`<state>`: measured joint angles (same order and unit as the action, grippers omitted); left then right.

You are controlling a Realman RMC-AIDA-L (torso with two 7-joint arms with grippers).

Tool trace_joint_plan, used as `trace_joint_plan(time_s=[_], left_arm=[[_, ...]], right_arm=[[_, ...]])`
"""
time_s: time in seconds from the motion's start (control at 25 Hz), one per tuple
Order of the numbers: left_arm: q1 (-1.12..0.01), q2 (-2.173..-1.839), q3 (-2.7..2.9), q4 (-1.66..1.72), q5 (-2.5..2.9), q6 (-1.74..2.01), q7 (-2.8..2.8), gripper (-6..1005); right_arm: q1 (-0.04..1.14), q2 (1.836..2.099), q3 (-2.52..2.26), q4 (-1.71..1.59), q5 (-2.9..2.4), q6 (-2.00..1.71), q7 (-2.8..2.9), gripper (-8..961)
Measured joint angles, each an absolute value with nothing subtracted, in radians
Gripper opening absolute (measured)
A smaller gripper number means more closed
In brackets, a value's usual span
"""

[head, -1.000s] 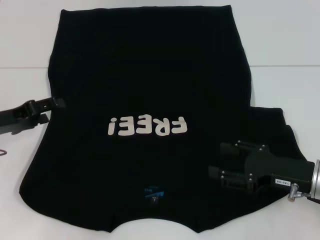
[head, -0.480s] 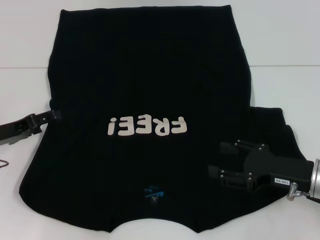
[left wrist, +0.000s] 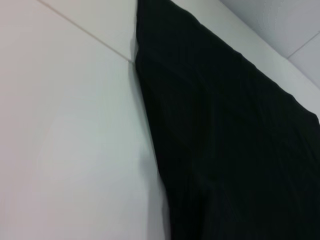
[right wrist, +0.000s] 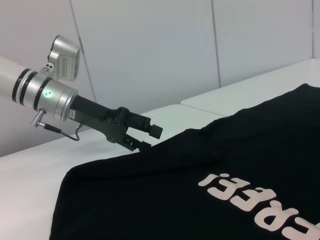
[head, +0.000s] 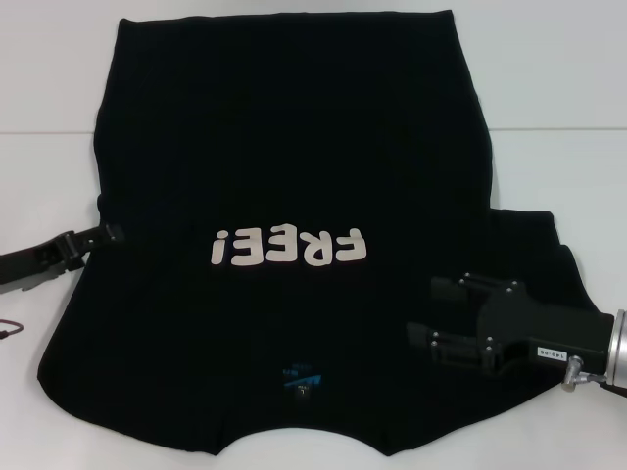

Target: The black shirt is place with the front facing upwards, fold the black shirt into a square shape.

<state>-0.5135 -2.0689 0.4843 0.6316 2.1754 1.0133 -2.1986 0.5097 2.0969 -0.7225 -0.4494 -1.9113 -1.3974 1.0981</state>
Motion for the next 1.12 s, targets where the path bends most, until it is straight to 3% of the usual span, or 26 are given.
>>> trace_joint_plan(time_s=[1.12], left_arm=[[-0.521,-2.059,0.451,0.605,2.131,1.246,-2.222,887]], right_arm=[[0.509,2.097,-0.722,-0.447,-1.912,-1.396,1.098,794]])
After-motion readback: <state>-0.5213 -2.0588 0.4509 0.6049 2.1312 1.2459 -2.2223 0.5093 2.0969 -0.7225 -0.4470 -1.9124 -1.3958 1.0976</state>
